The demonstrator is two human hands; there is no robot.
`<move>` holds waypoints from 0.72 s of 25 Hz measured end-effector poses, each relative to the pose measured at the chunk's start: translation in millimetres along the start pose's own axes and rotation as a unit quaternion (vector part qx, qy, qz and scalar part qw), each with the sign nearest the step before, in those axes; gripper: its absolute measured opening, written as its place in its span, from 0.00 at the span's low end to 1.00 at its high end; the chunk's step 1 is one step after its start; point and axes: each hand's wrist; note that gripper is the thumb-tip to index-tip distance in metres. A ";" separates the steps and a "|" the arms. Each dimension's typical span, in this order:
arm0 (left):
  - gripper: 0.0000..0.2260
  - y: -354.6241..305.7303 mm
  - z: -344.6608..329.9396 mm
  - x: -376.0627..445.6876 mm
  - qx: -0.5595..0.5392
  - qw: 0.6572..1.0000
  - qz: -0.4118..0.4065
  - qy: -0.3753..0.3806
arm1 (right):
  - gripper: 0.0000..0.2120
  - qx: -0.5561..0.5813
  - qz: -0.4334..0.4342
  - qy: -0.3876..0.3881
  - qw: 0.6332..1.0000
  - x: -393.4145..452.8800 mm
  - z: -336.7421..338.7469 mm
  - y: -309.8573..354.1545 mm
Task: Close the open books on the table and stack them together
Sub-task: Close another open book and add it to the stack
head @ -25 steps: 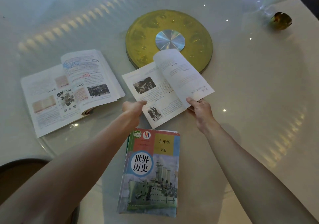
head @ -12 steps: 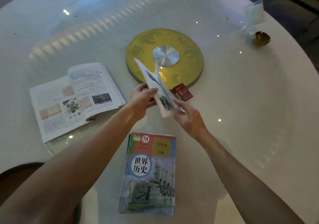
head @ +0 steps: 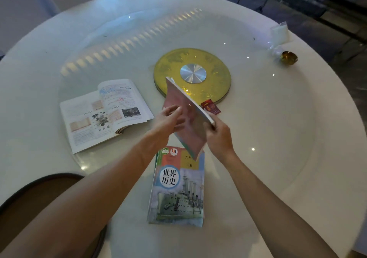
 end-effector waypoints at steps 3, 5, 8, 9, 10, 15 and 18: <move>0.25 36.3 29.0 -16.3 0.068 0.990 0.029 -0.122 | 0.09 0.157 -0.136 0.003 0.978 -24.1 -0.2 2.3; 0.21 59.4 43.5 -32.0 0.003 0.995 0.073 -0.067 | 0.07 0.236 -0.191 0.008 0.953 -45.4 -0.1 8.8; 0.18 78.6 59.3 -53.4 -0.095 0.990 0.097 -0.024 | 0.09 0.304 -0.228 0.006 0.925 -74.2 -0.2 8.1; 0.19 82.0 63.1 -56.9 -0.110 0.989 0.090 -0.032 | 0.09 0.316 -0.237 0.001 0.919 -80.4 0.3 4.6; 0.20 85.1 67.1 -58.7 -0.113 0.989 0.080 -0.041 | 0.09 0.322 -0.251 -0.007 0.913 -85.4 0.4 -0.7; 0.25 96.4 82.3 -69.4 -0.037 0.995 0.084 -0.033 | 0.10 0.272 -0.356 0.011 0.894 -113.5 6.9 -42.8; 0.26 114.9 88.5 -74.3 0.032 0.995 0.095 -0.022 | 0.10 0.202 -0.375 0.049 0.903 -135.6 9.6 -69.5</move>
Point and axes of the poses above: each hand's wrist, its own x-axis towards the middle knuckle, its own z-axis out of the back of the hand, y = z × x, and after that the axes turned 6 degrees about -y, right-handed
